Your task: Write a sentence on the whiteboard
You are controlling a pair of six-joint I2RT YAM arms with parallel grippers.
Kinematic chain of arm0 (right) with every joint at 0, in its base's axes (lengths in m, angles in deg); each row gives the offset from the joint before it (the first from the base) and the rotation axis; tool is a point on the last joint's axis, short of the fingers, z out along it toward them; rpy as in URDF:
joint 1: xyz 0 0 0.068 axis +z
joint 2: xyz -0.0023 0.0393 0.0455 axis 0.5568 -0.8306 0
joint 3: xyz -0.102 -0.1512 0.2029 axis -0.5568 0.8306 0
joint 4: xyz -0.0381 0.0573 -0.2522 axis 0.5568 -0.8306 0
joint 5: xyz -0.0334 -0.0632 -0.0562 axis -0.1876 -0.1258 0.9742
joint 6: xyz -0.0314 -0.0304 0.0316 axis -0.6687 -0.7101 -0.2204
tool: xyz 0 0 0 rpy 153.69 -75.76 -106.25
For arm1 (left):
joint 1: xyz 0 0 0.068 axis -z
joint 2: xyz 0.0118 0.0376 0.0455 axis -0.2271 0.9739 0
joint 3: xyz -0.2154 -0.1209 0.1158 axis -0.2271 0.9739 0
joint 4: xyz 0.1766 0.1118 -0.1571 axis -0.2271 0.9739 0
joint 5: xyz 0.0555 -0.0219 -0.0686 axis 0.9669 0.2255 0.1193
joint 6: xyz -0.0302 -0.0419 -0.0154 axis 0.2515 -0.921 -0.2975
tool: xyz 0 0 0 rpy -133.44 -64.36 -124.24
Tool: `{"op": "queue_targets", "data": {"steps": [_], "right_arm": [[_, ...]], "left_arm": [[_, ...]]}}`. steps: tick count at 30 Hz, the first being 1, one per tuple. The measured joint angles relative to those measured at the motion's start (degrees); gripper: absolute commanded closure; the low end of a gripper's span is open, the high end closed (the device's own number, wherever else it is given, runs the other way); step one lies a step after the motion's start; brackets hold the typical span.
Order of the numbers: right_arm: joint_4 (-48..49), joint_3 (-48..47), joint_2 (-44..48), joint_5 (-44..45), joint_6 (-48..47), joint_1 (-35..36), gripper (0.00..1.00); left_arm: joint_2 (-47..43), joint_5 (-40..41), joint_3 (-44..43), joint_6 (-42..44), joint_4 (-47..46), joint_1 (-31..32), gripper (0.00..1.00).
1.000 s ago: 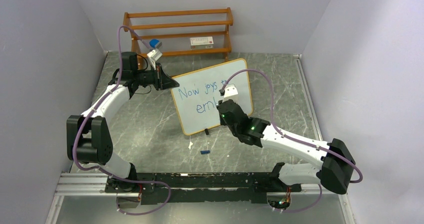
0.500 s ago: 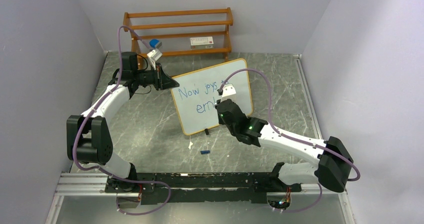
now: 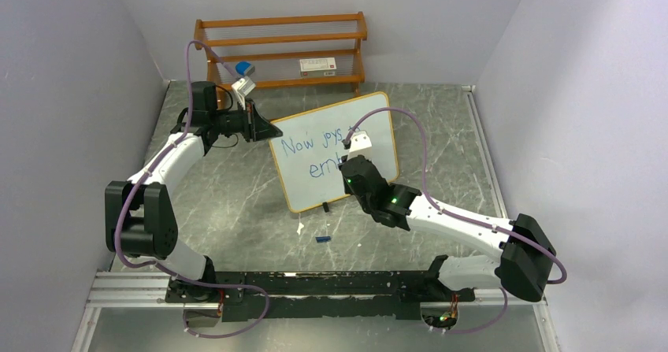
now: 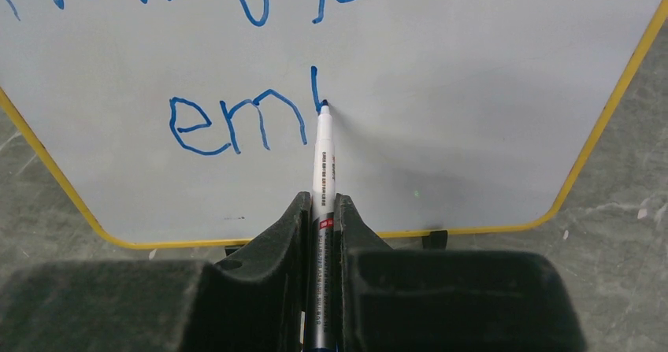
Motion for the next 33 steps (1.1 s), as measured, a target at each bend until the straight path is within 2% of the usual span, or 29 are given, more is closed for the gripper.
{"op": "queue_targets", "data": {"steps": [33], "right_arm": [[-3.9, 0.7, 0.5, 0.7, 1.2, -0.3, 1.00]], "left_arm": [[0.2, 0.0, -0.2, 0.0, 0.2, 0.1, 0.95]]}}
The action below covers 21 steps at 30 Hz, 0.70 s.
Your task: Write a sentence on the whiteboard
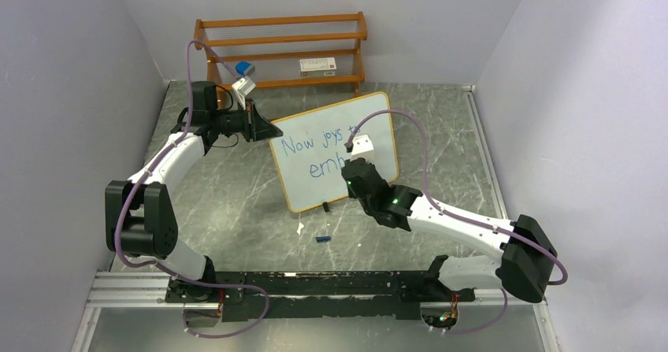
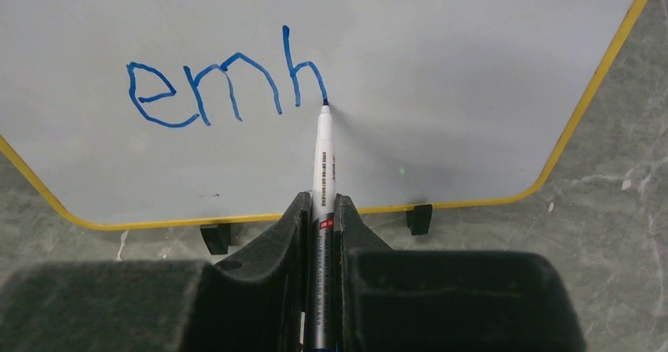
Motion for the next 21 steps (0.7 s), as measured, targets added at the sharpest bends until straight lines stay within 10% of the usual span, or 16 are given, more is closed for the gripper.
{"op": "queue_targets", "data": {"steps": [21], "right_arm": [[-0.4, 0.3, 0.0, -3.0, 0.9, 0.0, 1.00]], "left_arm": [[0.0, 0.0, 0.0, 0.0, 0.0, 0.0, 0.95]]}}
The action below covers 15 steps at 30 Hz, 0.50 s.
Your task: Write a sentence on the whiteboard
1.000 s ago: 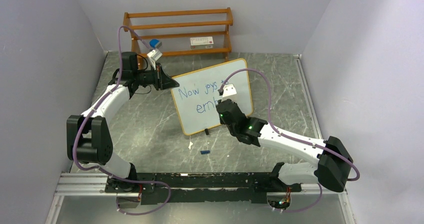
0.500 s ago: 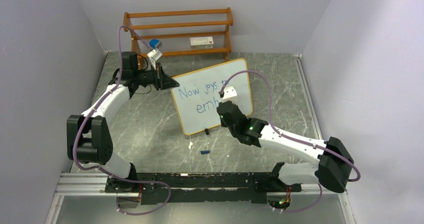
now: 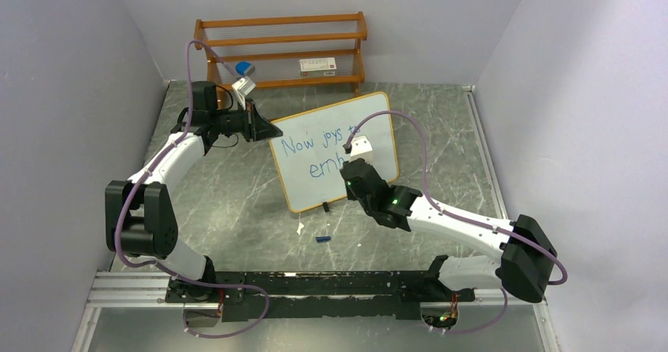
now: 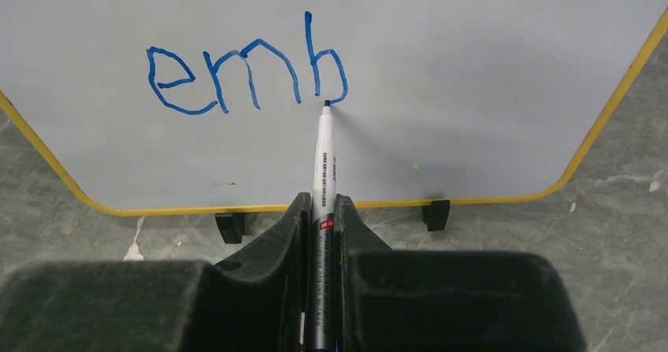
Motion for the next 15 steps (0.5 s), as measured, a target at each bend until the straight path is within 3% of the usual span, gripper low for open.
{"op": "queue_targets", "data": {"steps": [15], "right_arm": [[0.3, 0.0, -0.2, 0.3, -0.5, 0.2, 1.00]], "left_arm": [[0.0, 0.0, 0.0, 0.0, 0.0, 0.0, 0.95]]}}
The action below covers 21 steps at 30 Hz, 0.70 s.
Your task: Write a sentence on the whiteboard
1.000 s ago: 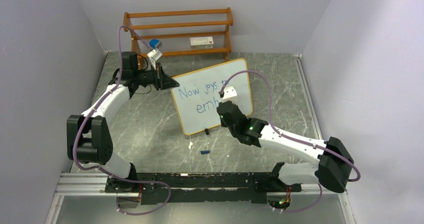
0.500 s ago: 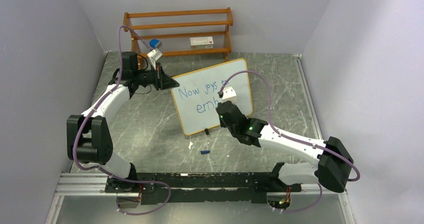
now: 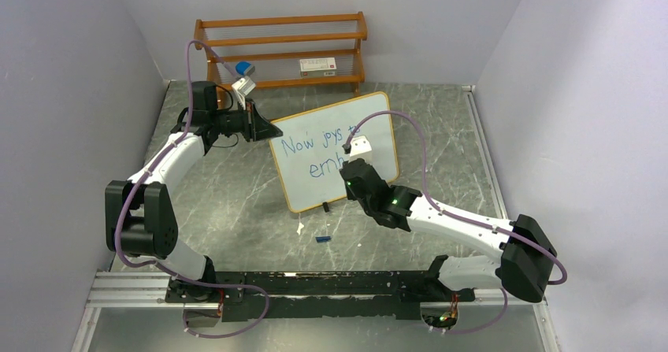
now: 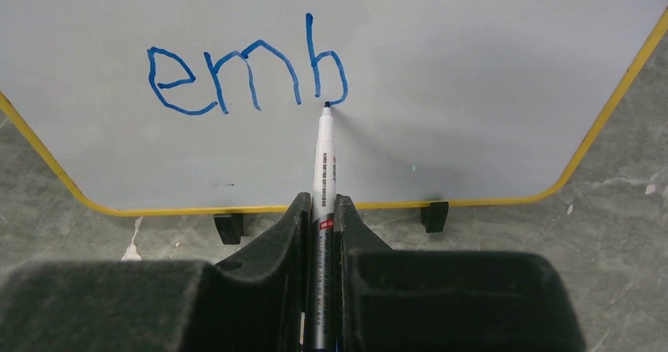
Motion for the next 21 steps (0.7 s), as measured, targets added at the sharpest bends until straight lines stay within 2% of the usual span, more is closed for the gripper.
{"op": "queue_targets", "data": {"steps": [21], "right_arm": [[1.5, -0.7, -0.5, -0.2, -1.0, 0.1, 1.00]], "left_arm": [[0.0, 0.0, 0.0, 0.0, 0.0, 0.0, 0.95]]}}
